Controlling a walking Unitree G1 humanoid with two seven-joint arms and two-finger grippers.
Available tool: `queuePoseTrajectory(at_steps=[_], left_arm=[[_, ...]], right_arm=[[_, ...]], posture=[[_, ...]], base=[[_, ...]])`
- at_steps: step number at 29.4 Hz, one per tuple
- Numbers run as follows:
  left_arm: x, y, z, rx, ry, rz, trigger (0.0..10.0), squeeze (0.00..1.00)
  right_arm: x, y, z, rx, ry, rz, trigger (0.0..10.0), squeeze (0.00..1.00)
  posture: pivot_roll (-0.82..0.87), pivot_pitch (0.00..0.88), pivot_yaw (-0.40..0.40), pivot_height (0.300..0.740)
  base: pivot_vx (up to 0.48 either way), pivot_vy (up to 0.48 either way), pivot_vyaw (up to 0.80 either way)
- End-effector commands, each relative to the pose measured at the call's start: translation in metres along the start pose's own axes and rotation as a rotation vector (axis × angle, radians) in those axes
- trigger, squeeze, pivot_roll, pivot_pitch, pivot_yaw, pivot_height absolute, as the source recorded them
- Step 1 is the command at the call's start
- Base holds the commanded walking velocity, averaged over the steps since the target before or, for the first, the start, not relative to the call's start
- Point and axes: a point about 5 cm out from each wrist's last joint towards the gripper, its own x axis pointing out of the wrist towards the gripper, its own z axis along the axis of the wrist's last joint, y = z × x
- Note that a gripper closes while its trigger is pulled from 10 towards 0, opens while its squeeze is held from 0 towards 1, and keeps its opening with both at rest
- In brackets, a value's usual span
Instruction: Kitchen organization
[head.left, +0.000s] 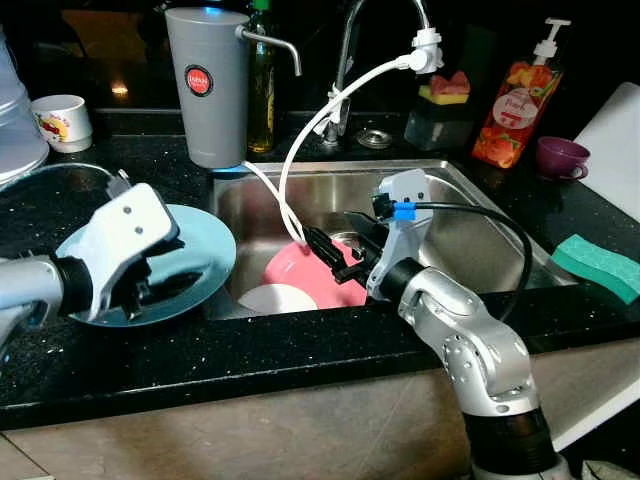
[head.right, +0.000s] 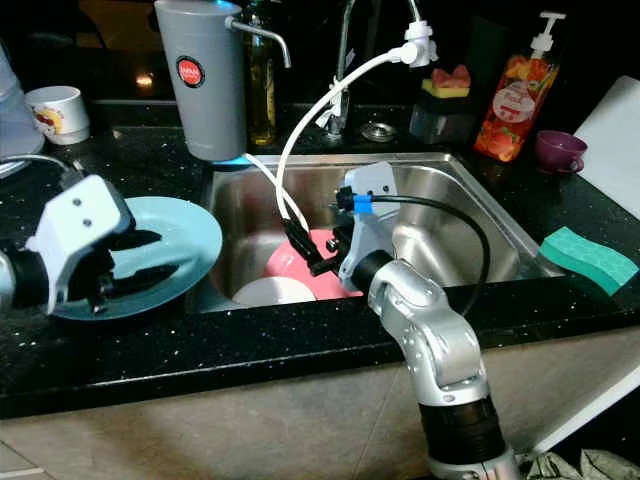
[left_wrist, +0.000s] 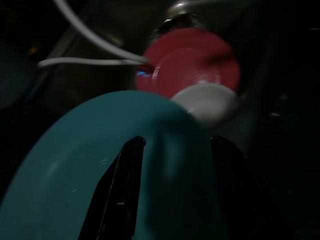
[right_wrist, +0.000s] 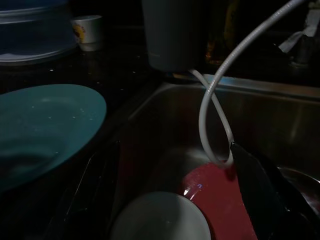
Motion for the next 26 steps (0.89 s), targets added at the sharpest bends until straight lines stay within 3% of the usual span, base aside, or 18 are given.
queuePoseTrajectory(at_steps=[1,7,12,15,26], left_arm=[[-0.007,-0.009,0.009,0.007,-0.039,-0.097,10.0,0.00],[-0.015,-0.012,0.012,0.027,-0.045,-0.168,10.0,0.00],[-0.020,-0.016,0.007,0.118,0.056,-0.187,10.0,0.00],[-0.019,-0.017,-0.009,0.275,0.210,-0.153,10.0,0.00],[-0.011,-0.016,-0.011,0.319,0.223,-0.076,10.0,0.00]], right_arm=[[-0.002,-0.004,-0.001,0.002,-0.005,-0.022,10.0,0.00],[-0.001,-0.005,-0.001,0.001,-0.006,-0.023,10.0,0.00],[-0.002,-0.006,0.000,0.000,-0.008,-0.021,10.0,0.00],[-0.003,0.000,0.002,0.041,-0.021,0.048,10.0,0.00],[-0.012,0.021,0.003,0.009,-0.003,0.251,10.0,0.00]], posture=[[0.14,0.196,-0.076,0.740],[0.14,0.196,-0.076,0.740],[0.14,0.201,-0.078,0.740],[0.15,0.202,-0.078,0.740],[0.15,0.200,-0.085,0.740]], base=[[0.000,0.000,0.00],[0.000,0.000,0.00],[0.000,0.000,0.00],[0.000,0.000,0.00],[0.000,0.000,0.00]])
